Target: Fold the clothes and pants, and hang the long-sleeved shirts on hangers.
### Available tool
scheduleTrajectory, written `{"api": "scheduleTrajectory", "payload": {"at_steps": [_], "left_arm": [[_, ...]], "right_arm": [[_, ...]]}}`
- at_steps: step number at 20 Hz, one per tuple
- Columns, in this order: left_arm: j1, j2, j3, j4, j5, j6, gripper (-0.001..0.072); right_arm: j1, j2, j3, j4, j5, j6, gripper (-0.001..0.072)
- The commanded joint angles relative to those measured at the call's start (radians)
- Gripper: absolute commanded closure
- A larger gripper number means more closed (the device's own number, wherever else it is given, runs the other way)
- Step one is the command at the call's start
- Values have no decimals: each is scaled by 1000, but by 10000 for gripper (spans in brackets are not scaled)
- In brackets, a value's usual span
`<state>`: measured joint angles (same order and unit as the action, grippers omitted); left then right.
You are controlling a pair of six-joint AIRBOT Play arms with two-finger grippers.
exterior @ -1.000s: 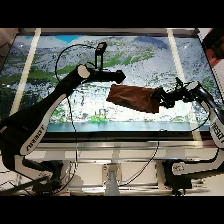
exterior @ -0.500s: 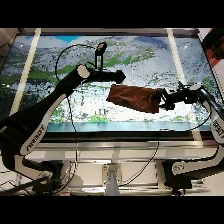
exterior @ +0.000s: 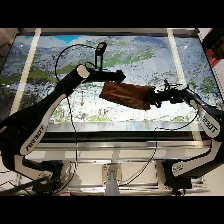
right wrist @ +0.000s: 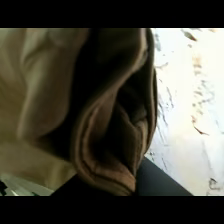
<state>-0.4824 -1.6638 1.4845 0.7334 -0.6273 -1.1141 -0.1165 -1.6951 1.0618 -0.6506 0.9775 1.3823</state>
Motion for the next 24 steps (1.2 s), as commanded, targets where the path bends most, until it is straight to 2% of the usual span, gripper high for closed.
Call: {"api": "scheduleTrajectory", "payload": {"at_steps": [1,3,7,9,12,14,16,20,22,24], "left_arm": [[18,11,1,0,-13,130,58],[51,37,1,0,-50,188,58],[166,124,1,0,-127,188,59],[241,176,1,0,-166,188,58],[372,270,1,0,-224,188,58],[455,330,1,0,-248,188,58],[534,380,1,0,-278,188,58],[662,426,1,-1,-384,187,58],[691,428,1,-1,-447,187,58],[694,428,1,-1,-490,187,59]], "right_arm": [[0,38,39,24,-7,-133,698],[-38,111,64,21,-46,-144,697],[-198,288,79,11,-156,-142,697],[-319,361,79,-36,-157,-133,697],[-529,444,78,-169,-140,-23,697],[-672,481,78,-249,-112,24,697],[-819,505,78,-321,-66,24,697],[-1083,508,73,-519,115,24,697],[-1186,508,63,-657,188,77,697],[-1269,508,42,-727,222,135,697]]}}
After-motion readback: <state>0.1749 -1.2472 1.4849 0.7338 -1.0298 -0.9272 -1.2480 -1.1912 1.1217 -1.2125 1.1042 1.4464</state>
